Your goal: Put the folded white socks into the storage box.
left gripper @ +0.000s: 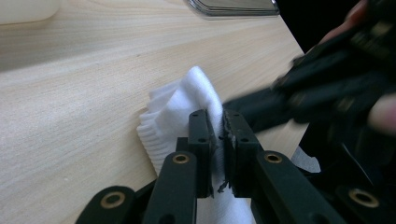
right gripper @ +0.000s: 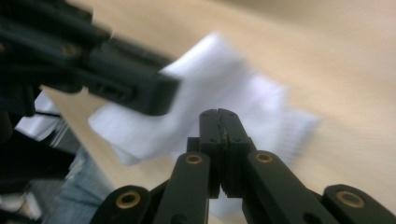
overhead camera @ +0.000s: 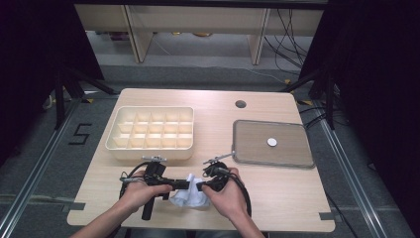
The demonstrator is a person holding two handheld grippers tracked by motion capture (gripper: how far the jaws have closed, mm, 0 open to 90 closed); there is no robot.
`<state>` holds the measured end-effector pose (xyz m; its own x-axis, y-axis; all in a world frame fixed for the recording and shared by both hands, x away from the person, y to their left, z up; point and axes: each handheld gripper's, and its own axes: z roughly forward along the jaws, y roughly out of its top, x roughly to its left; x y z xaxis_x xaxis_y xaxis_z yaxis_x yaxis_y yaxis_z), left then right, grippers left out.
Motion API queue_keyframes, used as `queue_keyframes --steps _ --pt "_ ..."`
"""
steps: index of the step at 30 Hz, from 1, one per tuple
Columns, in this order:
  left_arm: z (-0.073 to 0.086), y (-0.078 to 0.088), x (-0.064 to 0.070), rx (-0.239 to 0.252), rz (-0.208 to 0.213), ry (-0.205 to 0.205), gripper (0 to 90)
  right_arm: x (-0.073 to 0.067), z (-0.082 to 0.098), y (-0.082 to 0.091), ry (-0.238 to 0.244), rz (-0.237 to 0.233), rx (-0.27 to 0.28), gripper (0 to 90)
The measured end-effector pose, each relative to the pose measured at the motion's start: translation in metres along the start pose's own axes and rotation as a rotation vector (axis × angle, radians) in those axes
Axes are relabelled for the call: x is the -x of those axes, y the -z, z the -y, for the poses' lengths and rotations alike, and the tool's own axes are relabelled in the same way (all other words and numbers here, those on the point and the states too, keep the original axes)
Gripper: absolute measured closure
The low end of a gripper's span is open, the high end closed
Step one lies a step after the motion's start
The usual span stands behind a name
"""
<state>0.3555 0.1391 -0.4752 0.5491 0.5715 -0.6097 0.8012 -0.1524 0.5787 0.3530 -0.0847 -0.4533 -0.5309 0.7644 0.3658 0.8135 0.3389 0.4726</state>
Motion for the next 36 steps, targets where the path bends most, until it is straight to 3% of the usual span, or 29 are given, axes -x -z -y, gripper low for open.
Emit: queue_keyframes --steps 2,4,7,11,13,15,16,18,24,26,31,32,36 --pt "0.000 0.000 0.001 0.001 0.001 -0.004 82.1 0.009 0.001 0.006 0.005 0.045 0.008 90.0" --pt "0.000 -0.001 0.002 0.001 -0.001 -0.001 82.0 0.018 0.008 0.002 -0.049 0.105 -0.039 90.0" --pt "0.000 -0.003 0.002 -0.003 -0.003 -0.011 81.8 0.020 0.015 -0.007 -0.053 0.092 -0.084 90.0" --pt "-0.002 -0.004 0.004 -0.004 -0.007 -0.019 81.7 0.018 0.019 -0.016 -0.030 0.132 -0.119 90.0" --pt "-0.002 -0.005 0.005 0.000 -0.012 -0.020 81.5 0.016 0.018 -0.016 -0.044 0.126 -0.118 90.0" --pt "-0.003 -0.006 0.005 -0.007 -0.010 -0.029 81.5 0.016 0.018 -0.017 -0.018 0.116 -0.114 90.0" --pt "-0.003 -0.007 0.006 -0.007 -0.010 -0.024 81.5 0.012 0.018 -0.018 -0.053 0.127 -0.125 90.0" --pt "-0.003 -0.009 0.006 -0.012 -0.010 -0.031 81.6 0.014 0.018 -0.019 -0.006 0.130 -0.118 90.0" --pt "-0.003 -0.013 0.009 -0.019 -0.014 -0.033 81.4 0.008 0.017 -0.023 -0.024 0.117 -0.109 90.0" --pt "-0.004 -0.014 0.008 -0.021 -0.017 -0.035 81.3 0.008 0.017 -0.024 0.000 0.118 -0.096 89.8" --pt "-0.004 -0.016 0.008 -0.020 -0.026 -0.041 80.8 0.002 0.017 -0.025 -0.035 0.101 -0.105 89.0" --pt "-0.004 -0.017 0.008 -0.021 -0.032 -0.044 80.7 0.004 0.016 -0.026 0.003 0.094 -0.094 88.9" --pt "-0.002 -0.019 0.007 -0.021 -0.042 -0.049 80.4 0.000 0.016 -0.027 -0.029 0.092 -0.101 88.6"
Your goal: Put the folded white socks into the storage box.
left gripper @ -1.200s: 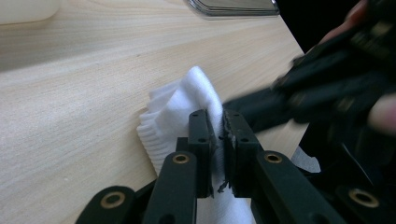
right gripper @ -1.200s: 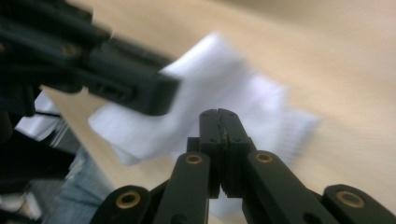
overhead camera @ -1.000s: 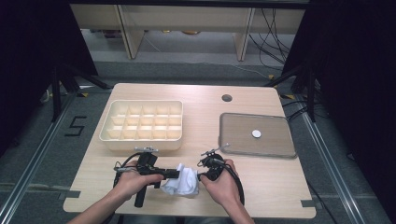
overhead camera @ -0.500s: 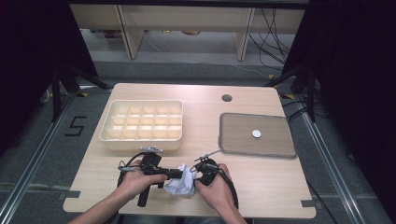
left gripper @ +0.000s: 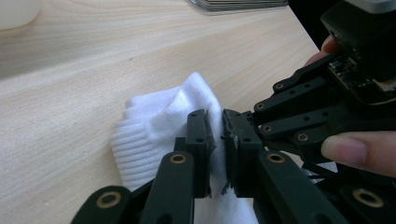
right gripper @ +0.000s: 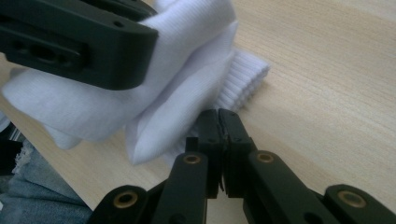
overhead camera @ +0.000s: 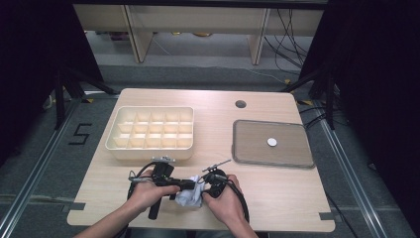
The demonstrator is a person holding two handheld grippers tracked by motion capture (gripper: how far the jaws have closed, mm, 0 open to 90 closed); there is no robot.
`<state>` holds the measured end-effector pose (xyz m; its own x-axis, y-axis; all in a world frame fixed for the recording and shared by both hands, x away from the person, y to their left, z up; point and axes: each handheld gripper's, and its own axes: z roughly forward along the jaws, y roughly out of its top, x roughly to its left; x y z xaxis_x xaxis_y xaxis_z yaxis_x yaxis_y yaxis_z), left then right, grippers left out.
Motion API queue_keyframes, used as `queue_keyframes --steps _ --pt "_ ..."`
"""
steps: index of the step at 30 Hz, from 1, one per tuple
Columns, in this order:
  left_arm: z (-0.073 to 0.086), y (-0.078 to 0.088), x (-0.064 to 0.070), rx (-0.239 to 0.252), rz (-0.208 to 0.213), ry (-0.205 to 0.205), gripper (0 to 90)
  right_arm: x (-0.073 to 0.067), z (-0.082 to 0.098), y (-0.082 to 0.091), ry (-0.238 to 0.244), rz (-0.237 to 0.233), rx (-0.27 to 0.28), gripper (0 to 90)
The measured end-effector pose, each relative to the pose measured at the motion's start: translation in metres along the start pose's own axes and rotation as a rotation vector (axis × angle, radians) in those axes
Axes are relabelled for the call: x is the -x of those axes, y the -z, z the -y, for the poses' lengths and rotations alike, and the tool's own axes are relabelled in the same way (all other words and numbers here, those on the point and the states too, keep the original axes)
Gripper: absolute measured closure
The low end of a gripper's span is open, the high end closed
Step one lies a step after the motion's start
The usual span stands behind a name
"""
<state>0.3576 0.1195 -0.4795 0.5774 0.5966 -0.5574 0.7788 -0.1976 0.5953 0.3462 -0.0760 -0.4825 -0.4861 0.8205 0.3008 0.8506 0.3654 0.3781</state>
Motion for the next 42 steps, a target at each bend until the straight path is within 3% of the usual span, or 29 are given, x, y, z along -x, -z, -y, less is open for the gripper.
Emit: queue_keyframes --steps 6,7,9,12,13,15,17,19,21,27,28,29,30,32,33,34,35,36,39,40,42 --pt "0.002 -0.005 0.001 -0.010 -0.003 -0.005 79.9 -0.001 0.000 -0.002 0.011 -0.011 0.004 88.4" --pt "0.003 -0.006 0.002 -0.009 -0.028 -0.014 79.8 -0.001 0.000 -0.002 0.014 -0.016 0.007 88.3" --pt "0.004 -0.008 0.001 -0.016 -0.014 -0.018 79.6 0.000 -0.001 -0.003 0.022 -0.026 0.013 87.8" --pt "0.005 -0.010 0.001 -0.021 -0.014 -0.022 79.6 0.002 -0.002 0.000 -0.004 -0.039 0.005 84.5" --pt "0.006 -0.010 0.001 -0.017 -0.024 -0.022 79.6 0.006 -0.004 0.004 -0.012 -0.049 0.017 84.2" --pt "0.006 -0.011 0.000 -0.022 -0.023 -0.028 79.6 0.012 -0.008 0.012 -0.049 -0.007 0.056 83.5" --pt "0.007 -0.012 0.001 -0.026 -0.020 -0.029 79.5 0.019 -0.015 0.023 -0.039 -0.014 0.114 82.6" --pt "0.007 -0.013 0.002 -0.028 -0.028 -0.040 79.4 0.022 -0.022 0.029 -0.048 -0.030 0.127 82.1" --pt "0.007 -0.013 0.002 -0.025 -0.026 -0.042 79.2 0.020 -0.028 0.030 -0.075 -0.059 0.110 81.0" --pt "0.007 -0.013 0.003 -0.028 -0.034 -0.047 78.6 0.018 -0.036 0.021 -0.065 -0.106 0.084 78.8" --pt "0.007 -0.013 0.003 -0.030 -0.033 -0.049 78.4 0.016 -0.037 0.020 -0.088 -0.101 0.070 78.7" --pt "0.007 -0.014 0.004 -0.029 -0.035 -0.049 78.4 0.018 -0.037 0.018 -0.073 -0.105 0.077 78.8" --pt "0.008 -0.014 0.004 -0.032 -0.037 -0.057 78.3 0.017 -0.037 0.017 -0.090 -0.104 0.063 78.8" --pt "0.008 -0.015 0.005 -0.018 -0.051 -0.057 78.2 0.019 -0.038 0.015 -0.073 -0.117 0.066 78.7" --pt "0.008 -0.014 0.004 -0.025 -0.048 -0.059 78.1 0.022 -0.039 0.014 -0.041 -0.109 0.081 78.4" --pt "0.008 -0.014 0.004 -0.024 -0.048 -0.058 78.0 0.020 -0.039 0.016 -0.086 -0.123 0.070 77.8" --pt "0.008 -0.014 0.004 -0.024 -0.049 -0.058 78.0 0.021 -0.040 0.015 -0.071 -0.132 0.076 77.5" --pt "0.008 -0.014 0.004 -0.024 -0.049 -0.058 78.0 0.019 -0.041 0.016 -0.095 -0.119 0.070 77.0" --pt "0.008 -0.014 0.004 -0.025 -0.048 -0.058 77.9 0.018 -0.042 0.015 -0.100 -0.122 0.060 75.6" --pt "0.008 -0.014 0.004 -0.024 -0.049 -0.058 77.8 0.019 -0.043 0.013 -0.061 -0.125 0.069 75.5" --pt "0.008 -0.014 0.005 -0.024 -0.048 -0.060 77.6 0.019 -0.043 0.012 -0.060 -0.119 0.063 74.9"
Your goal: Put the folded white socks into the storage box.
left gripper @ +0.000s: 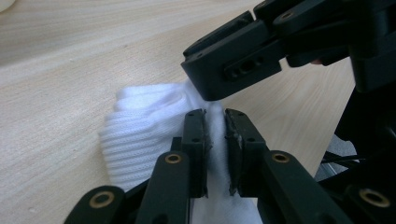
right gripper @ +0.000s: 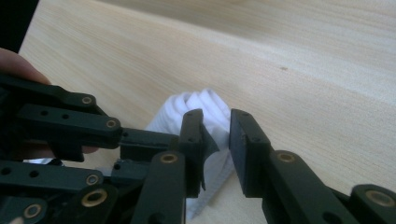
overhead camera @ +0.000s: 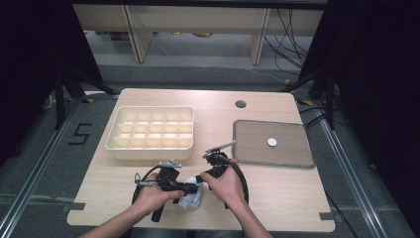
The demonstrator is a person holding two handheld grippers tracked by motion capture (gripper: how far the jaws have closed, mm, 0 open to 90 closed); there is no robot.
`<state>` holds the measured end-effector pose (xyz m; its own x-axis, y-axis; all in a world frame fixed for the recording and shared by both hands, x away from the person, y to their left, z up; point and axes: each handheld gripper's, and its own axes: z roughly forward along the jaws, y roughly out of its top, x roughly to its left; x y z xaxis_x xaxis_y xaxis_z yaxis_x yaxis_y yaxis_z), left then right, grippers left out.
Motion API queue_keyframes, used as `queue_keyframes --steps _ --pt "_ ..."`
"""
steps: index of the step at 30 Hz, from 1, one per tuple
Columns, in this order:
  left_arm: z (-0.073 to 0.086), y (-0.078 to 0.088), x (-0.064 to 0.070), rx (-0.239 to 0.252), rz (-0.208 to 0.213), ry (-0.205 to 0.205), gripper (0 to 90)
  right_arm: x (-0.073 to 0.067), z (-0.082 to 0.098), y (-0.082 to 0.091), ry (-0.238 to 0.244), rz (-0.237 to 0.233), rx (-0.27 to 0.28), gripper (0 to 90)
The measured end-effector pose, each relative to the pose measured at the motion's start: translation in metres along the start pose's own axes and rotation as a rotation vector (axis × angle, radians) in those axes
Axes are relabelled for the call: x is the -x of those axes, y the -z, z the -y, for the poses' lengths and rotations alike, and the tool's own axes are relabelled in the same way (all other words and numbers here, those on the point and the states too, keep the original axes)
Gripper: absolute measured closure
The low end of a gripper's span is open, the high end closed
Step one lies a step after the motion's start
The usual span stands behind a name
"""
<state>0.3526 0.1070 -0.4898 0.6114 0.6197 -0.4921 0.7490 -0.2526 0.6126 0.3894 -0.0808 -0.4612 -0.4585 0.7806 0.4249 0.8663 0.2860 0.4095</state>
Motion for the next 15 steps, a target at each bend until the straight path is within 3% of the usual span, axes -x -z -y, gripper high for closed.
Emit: queue_keyframes --steps 4,5,6,9,12,15 --pt "0.000 -0.001 0.000 -0.002 0.007 -0.004 76.9 0.000 0.001 -0.002 -0.042 0.011 -0.036 74.4" --pt "0.000 0.000 0.002 -0.006 -0.014 -0.006 76.8 0.000 0.001 -0.002 -0.036 0.011 -0.033 74.7" --pt "0.000 -0.001 0.002 -0.007 -0.013 -0.008 76.6 0.000 0.001 -0.004 -0.030 0.031 -0.039 76.0" --pt "0.000 -0.001 0.001 -0.004 0.013 -0.003 75.1 0.001 0.002 -0.006 -0.006 0.025 -0.043 83.4" --pt "0.000 0.003 0.005 0.011 0.013 -0.010 70.6 -0.001 0.002 -0.006 -0.014 0.022 -0.052 85.0" --pt "0.001 0.014 0.012 0.039 0.016 -0.042 69.1 0.000 0.001 -0.008 -0.014 0.049 -0.049 85.3"
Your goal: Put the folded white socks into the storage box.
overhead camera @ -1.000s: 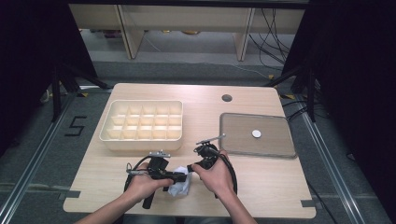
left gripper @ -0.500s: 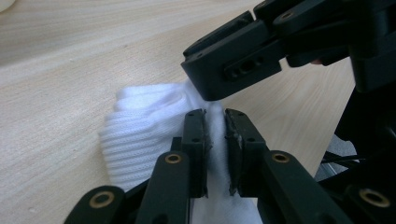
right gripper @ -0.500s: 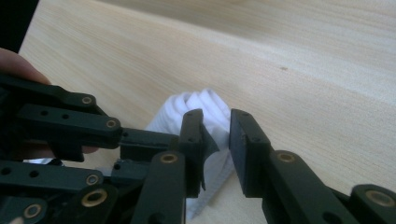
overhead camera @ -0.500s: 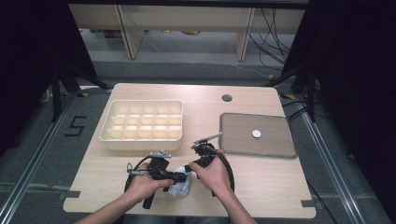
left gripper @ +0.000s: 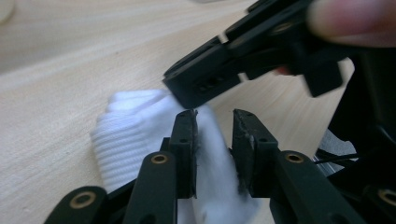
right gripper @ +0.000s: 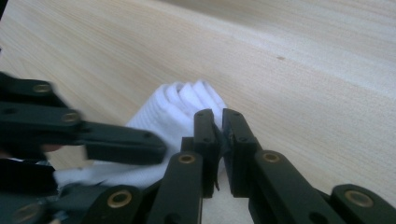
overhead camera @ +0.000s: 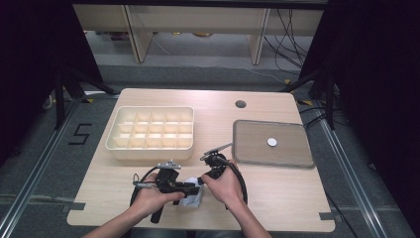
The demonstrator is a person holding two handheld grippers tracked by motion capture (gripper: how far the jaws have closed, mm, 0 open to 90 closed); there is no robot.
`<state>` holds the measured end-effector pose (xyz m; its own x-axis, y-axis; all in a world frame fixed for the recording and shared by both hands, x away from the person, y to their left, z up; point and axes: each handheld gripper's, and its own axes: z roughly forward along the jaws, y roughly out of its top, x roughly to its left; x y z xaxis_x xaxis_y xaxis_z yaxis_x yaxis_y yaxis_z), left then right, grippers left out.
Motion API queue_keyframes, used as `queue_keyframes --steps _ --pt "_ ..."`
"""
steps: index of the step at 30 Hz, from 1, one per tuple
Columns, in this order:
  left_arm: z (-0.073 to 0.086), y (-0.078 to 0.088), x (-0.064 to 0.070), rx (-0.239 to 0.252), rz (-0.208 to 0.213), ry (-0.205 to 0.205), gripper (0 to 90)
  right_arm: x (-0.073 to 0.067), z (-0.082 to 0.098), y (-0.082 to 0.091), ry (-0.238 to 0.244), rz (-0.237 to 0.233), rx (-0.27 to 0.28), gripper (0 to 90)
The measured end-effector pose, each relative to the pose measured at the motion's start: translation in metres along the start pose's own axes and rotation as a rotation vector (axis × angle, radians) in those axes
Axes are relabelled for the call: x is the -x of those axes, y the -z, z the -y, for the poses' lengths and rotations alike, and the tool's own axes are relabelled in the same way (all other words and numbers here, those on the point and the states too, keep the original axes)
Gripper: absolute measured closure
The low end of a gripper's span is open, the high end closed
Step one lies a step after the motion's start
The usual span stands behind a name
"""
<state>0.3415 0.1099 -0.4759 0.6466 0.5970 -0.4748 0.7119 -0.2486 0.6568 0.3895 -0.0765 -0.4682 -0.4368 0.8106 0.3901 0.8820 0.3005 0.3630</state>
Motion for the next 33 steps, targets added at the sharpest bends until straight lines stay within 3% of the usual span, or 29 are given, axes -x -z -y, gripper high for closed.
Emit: queue_keyframes --steps 3,4,7,8,13,17,20,21,22,23,25,26,27,29,31,33 --pt "0.003 0.008 0.007 0.014 -0.005 -0.034 72.1 0.001 0.000 0.000 0.004 0.003 0.004 85.4" --pt "0.005 0.011 0.009 0.002 0.003 -0.056 74.0 0.001 0.001 0.001 0.005 -0.008 0.008 85.4" --pt "0.012 0.008 0.014 -0.025 0.005 -0.074 79.7 0.003 0.001 -0.001 0.030 -0.018 0.015 85.4" --pt "0.014 0.005 0.014 -0.035 0.026 -0.073 80.6 0.002 0.001 -0.001 0.030 -0.008 0.023 85.4" --pt "0.019 -0.011 0.014 -0.078 0.034 -0.093 85.3 0.003 0.002 -0.003 0.038 -0.005 0.023 85.5" --pt "0.021 -0.018 0.012 -0.096 0.040 -0.084 88.7 0.003 0.002 -0.004 0.031 0.003 0.020 85.5" --pt "0.023 -0.020 0.013 -0.077 0.016 -0.078 89.3 0.002 0.002 -0.006 0.025 0.010 0.012 85.6" --pt "0.022 -0.018 0.013 -0.115 0.004 -0.088 89.5 0.002 0.002 -0.007 0.037 0.017 0.020 85.6" --pt "0.022 -0.019 0.013 -0.118 0.001 -0.092 89.6 0.002 0.003 -0.006 0.050 0.008 0.026 85.6" --pt "0.022 -0.018 0.013 -0.125 -0.005 -0.097 89.6 -0.001 0.003 -0.006 0.015 0.018 0.016 85.7" --pt "0.023 -0.019 0.012 -0.127 -0.005 -0.102 89.6 -0.002 0.003 -0.008 0.020 0.033 0.018 85.7" --pt "0.024 -0.021 0.011 -0.113 0.017 -0.098 89.7 0.000 0.003 -0.009 0.057 0.023 0.032 85.7" --pt "0.024 -0.021 0.011 -0.108 0.017 -0.100 89.7 -0.002 0.003 -0.008 0.024 0.036 0.009 85.7" --pt "0.024 -0.022 0.011 -0.108 0.002 -0.111 89.7 -0.003 0.003 -0.008 0.028 0.021 0.012 85.7" --pt "0.024 -0.022 0.012 -0.113 0.019 -0.110 89.7 -0.003 0.001 -0.011 0.026 0.033 0.010 85.8" --pt "0.026 -0.023 0.012 -0.111 0.011 -0.117 89.7 -0.001 0.000 -0.012 0.069 0.042 0.004 85.7"
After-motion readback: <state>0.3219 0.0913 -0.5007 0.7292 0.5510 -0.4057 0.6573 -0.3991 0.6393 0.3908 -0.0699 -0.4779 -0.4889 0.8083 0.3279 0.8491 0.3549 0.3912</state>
